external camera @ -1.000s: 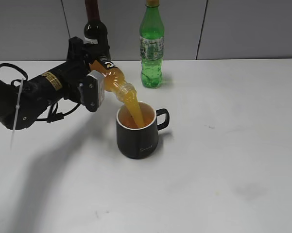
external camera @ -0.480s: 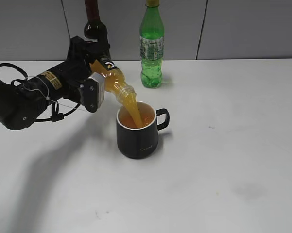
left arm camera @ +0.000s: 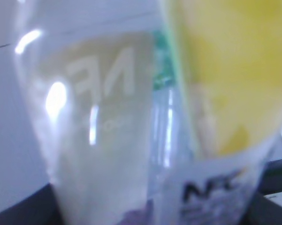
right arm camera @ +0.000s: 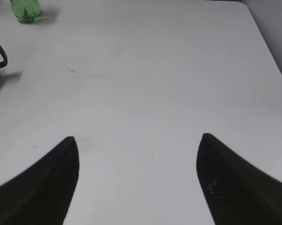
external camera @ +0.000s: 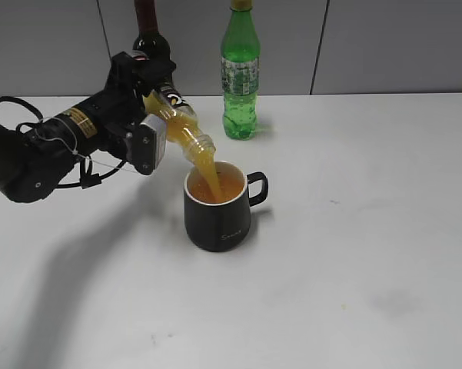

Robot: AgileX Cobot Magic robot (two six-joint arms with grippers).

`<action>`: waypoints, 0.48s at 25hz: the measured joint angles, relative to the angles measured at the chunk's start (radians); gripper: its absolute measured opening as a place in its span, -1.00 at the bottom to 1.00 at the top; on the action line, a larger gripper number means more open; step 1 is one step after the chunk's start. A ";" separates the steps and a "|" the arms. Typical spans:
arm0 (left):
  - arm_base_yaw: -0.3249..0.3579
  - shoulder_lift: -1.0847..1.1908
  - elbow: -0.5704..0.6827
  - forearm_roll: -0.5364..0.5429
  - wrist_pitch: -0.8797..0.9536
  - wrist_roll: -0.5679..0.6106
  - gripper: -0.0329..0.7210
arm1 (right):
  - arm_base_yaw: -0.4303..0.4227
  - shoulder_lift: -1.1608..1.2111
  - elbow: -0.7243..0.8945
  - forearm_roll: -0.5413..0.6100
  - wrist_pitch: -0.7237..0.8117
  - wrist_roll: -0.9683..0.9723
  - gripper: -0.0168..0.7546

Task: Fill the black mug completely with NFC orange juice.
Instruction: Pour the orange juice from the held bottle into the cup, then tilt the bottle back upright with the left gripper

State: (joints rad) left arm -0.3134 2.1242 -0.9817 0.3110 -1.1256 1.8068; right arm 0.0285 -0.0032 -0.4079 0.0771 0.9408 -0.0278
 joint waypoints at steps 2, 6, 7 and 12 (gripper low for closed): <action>0.000 -0.001 -0.001 0.000 -0.007 0.009 0.34 | 0.000 0.000 0.000 0.000 0.000 0.000 0.58; 0.000 -0.001 -0.003 -0.001 -0.027 0.058 0.34 | 0.000 0.000 0.000 0.000 0.000 0.000 0.58; 0.000 -0.001 -0.003 -0.001 -0.030 0.067 0.34 | 0.000 0.000 0.000 0.000 0.000 0.000 0.58; 0.000 -0.001 -0.003 -0.002 -0.039 0.117 0.34 | 0.000 0.000 0.000 0.000 0.000 0.000 0.58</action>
State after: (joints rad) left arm -0.3134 2.1231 -0.9850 0.3094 -1.1646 1.9234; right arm 0.0285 -0.0032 -0.4079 0.0771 0.9408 -0.0278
